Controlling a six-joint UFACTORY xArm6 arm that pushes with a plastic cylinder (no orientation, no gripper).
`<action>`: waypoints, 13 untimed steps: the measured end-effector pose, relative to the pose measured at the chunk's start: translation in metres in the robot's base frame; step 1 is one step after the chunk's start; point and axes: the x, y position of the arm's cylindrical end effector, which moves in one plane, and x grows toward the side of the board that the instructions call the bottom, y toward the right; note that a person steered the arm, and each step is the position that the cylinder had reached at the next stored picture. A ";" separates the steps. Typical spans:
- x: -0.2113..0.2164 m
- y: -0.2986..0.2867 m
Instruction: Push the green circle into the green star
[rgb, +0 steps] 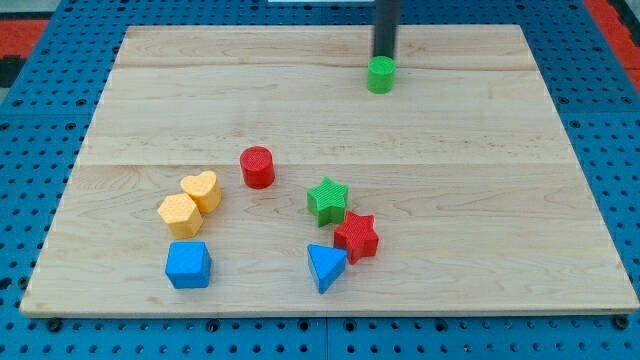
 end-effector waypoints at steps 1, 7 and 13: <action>0.053 -0.037; 0.175 -0.162; 0.216 -0.072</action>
